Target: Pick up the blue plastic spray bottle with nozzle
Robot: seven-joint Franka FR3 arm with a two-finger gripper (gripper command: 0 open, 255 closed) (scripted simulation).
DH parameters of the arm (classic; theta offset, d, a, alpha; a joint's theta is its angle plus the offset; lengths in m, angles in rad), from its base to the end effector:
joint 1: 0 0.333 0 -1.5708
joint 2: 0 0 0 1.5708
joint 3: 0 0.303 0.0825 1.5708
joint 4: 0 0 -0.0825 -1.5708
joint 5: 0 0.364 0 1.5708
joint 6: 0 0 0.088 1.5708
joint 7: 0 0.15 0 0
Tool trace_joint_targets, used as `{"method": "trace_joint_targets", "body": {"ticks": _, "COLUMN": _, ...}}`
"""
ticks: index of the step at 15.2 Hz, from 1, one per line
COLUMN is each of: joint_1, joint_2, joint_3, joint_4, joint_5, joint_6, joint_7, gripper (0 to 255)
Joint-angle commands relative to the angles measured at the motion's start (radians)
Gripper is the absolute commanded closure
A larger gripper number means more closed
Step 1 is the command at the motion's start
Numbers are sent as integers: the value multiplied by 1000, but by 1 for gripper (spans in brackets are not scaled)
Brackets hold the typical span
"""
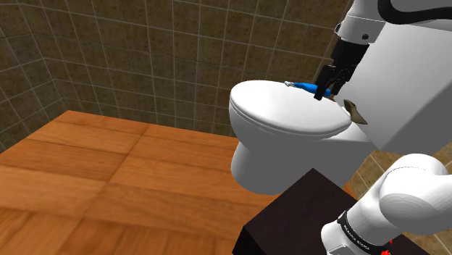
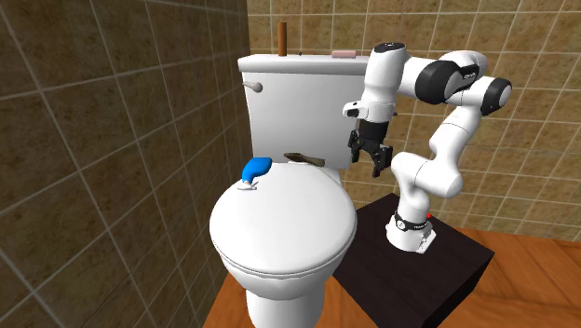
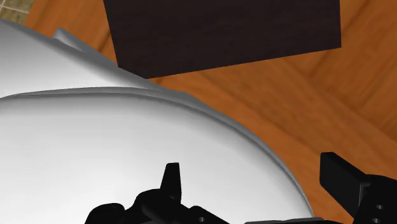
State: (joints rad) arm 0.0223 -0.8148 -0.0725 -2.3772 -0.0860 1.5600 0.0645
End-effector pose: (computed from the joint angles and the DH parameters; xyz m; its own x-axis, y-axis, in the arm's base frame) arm 0.2866 -0.0315 0.5354 0.9957 -0.0925 -0.0016 -0.0924 -0.9952 0.0334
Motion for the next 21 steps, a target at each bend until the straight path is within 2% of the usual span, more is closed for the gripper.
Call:
{"method": "trace_joint_targets", "body": {"ticks": 1, "joint_1": 0, "joint_2": 0, "joint_3": 0, "joint_4": 0, "joint_5": 0, "joint_6": 0, "joint_7": 0, "gripper": 0}}
{"method": "trace_joint_targets", "body": {"ticks": 7, "joint_1": 2, "joint_2": 99, "joint_3": -168, "joint_4": 46, "joint_5": -86, "joint_6": 63, "joint_7": -247, "gripper": 0}}
{"method": "trace_joint_targets", "body": {"ticks": 12, "joint_1": 21, "joint_2": 229, "joint_3": -305, "joint_4": 130, "joint_5": -122, "joint_6": 119, "joint_7": -453, "gripper": 0}}
{"method": "trace_joint_targets", "body": {"ticks": 17, "joint_1": 56, "joint_2": 399, "joint_3": -440, "joint_4": 253, "joint_5": -107, "joint_6": 169, "joint_7": -670, "gripper": 0}}
{"method": "trace_joint_targets", "body": {"ticks": 21, "joint_1": 85, "joint_2": 567, "joint_3": -546, "joint_4": 380, "joint_5": -45, "joint_6": 197, "joint_7": -859, "gripper": 0}}
